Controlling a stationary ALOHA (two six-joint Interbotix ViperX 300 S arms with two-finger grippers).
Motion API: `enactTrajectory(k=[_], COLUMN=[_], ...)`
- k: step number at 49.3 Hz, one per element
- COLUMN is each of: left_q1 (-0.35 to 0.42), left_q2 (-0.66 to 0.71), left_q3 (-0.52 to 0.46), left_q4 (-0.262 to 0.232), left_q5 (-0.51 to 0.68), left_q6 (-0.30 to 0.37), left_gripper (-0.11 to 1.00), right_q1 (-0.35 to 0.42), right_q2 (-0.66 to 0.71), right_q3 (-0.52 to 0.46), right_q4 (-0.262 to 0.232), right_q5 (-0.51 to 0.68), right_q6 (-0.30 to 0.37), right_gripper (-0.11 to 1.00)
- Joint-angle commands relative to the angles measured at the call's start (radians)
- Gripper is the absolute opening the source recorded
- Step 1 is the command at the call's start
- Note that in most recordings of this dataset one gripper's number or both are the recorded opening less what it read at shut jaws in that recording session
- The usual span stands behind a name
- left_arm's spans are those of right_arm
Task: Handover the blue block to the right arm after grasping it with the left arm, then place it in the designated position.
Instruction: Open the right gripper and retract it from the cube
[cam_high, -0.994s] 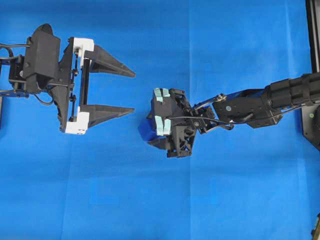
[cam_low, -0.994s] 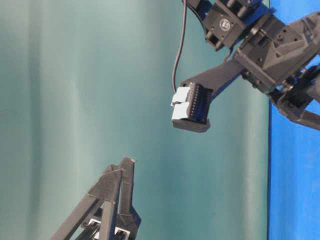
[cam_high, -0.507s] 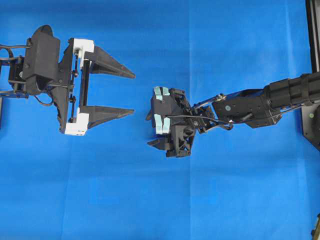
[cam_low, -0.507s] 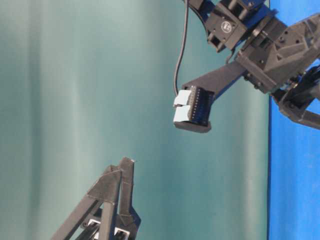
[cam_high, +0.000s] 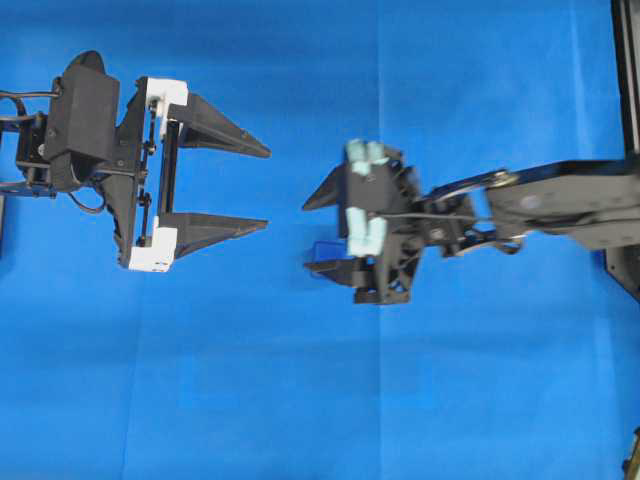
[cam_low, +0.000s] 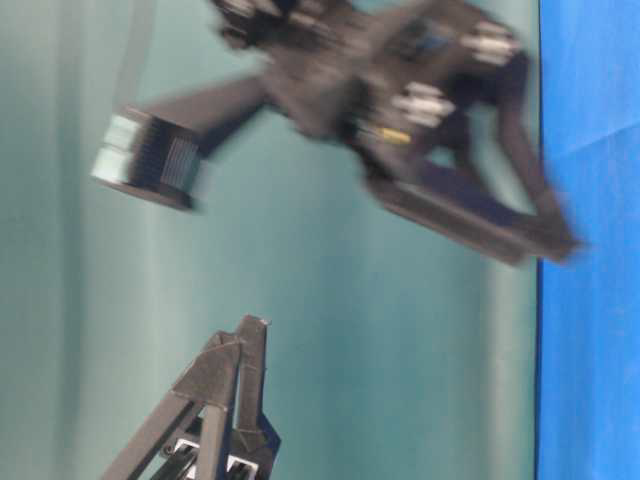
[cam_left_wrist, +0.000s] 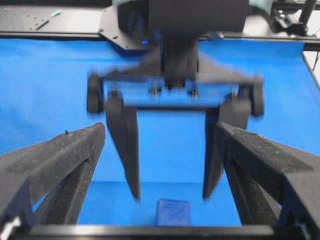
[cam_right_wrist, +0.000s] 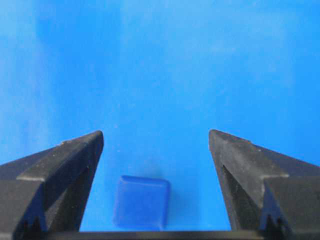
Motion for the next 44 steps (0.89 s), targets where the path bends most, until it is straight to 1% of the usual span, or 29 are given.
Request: enactTrajectory(k=[1,7,12,19,26,32,39,44], left_q1=[-0.003,-0.003,-0.003,-0.003,-0.003,-0.003,-0.003,-0.003], left_q2=[-0.017,-0.017,-0.017,-0.017,-0.015,-0.015,-0.015,-0.015], left_q3=[-0.025,-0.025,-0.025,-0.026,-0.026,-0.026,-0.026,-0.026], left_q4=[0.000,0.000,0.000,0.000,0.000,0.000,0.000,0.000], left_q5=[-0.009,-0.009,-0.009,-0.009,-0.009,-0.009,-0.009,-0.009], left_q6=[0.002,0.000,0.000,0.000,0.000,0.000,0.000,-0.002], left_gripper=[0.93,0.93,0.93,0.93,0.93,0.93,0.93,0.93], right_q1=[0.006,0.011,0.012,0.012,0.011,0.012,0.012,0.008], right_q2=[-0.087,-0.172,-0.241,-0.328,-0.391,-0.414,-0.402,-0.397], right_q3=[-0.006,0.002,0.015,0.044,0.078,0.095,0.098,0.098], right_q4=[-0.003,-0.005,-0.011,-0.028,-0.029,-0.029,-0.048,-0.052], right_q5=[0.054,0.127,0.160,0.170,0.167,0.163,0.144,0.121], right_q6=[0.002,0.002,0.000,-0.002,-0.002,-0.002,-0.002,-0.002], right_gripper=[0.77,0.77,0.77,0.77,0.77,0.77,0.77,0.76])
